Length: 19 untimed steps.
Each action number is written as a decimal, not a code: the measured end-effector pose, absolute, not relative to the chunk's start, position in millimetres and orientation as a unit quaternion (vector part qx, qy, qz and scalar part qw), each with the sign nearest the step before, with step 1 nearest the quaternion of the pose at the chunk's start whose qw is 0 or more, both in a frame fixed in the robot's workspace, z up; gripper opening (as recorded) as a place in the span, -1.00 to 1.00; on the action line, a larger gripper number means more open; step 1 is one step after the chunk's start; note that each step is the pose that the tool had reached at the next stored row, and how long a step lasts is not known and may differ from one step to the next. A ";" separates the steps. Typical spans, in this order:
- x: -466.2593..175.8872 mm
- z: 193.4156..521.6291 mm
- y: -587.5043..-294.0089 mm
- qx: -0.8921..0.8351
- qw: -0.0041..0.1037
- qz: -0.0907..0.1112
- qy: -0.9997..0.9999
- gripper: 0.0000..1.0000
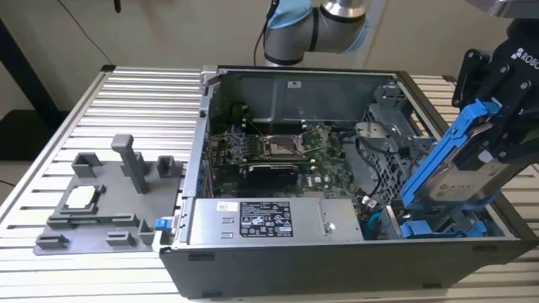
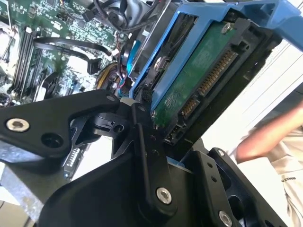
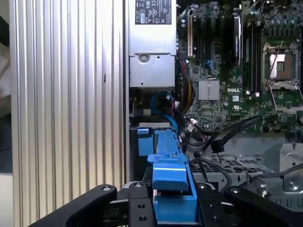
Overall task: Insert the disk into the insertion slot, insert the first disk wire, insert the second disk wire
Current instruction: 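Insert the disk into the insertion slot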
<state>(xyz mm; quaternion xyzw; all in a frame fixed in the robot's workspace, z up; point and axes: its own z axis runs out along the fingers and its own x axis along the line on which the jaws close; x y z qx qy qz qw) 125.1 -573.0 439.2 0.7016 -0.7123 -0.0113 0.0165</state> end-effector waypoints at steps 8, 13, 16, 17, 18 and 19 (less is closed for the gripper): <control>126.0 424.5 -573.1 0.703 0.016 -0.011 -0.711 -0.34; 127.0 415.5 -573.1 0.704 0.017 -0.011 -0.710 -0.34; 127.4 410.0 -573.1 0.704 0.017 -0.011 -0.709 -0.34; 127.6 408.2 -573.1 0.705 0.017 -0.011 -0.709 -0.34; 127.7 406.3 -573.1 0.705 0.017 -0.011 -0.709 -0.34; 127.8 404.6 -573.1 0.705 0.017 -0.011 -0.709 -0.34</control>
